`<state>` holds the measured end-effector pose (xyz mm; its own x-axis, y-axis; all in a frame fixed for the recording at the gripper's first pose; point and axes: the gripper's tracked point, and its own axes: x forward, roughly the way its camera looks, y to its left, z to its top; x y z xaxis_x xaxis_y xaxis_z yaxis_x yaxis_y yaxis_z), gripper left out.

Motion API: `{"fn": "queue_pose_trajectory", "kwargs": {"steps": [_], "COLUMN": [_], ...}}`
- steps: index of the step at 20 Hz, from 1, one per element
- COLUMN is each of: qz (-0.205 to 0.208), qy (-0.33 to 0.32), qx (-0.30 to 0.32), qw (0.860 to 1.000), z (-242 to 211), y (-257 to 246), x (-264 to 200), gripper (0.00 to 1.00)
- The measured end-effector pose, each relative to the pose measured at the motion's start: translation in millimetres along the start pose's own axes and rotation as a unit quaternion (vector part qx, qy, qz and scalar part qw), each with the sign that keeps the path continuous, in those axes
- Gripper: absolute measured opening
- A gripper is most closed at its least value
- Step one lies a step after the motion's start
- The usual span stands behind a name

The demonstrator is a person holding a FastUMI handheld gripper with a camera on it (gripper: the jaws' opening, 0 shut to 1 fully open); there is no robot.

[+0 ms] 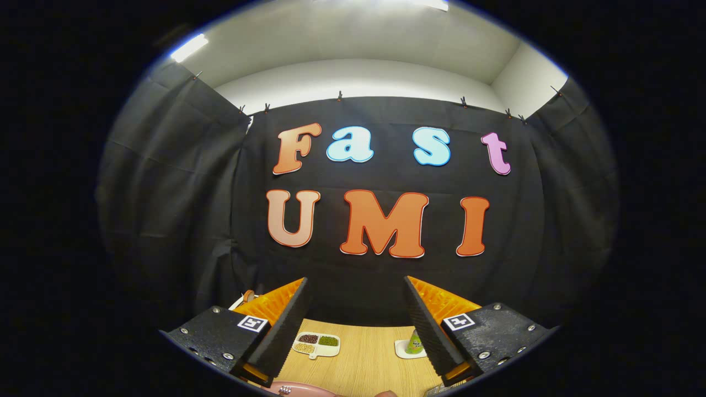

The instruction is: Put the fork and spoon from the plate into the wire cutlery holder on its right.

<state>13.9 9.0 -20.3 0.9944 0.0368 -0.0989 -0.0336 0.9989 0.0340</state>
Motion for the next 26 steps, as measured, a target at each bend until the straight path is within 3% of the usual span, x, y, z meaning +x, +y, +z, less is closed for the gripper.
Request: {"fn": "queue_pose_trajectory", "kwargs": {"steps": [4,12,18,26], "qz": [0.009,0.037,0.044,0.061], "qy": [0.016,0.144,0.252,0.401], "qx": [-0.003,0.017,0.035,0.023], "qw": [1.0,0.989,0.966,0.914], "z": [-12,-92,-160,-263], "y": [8,32,43,59], "x": [1,-11,-30,-76], "gripper": [0.99,1.0,0.99,0.96]}}
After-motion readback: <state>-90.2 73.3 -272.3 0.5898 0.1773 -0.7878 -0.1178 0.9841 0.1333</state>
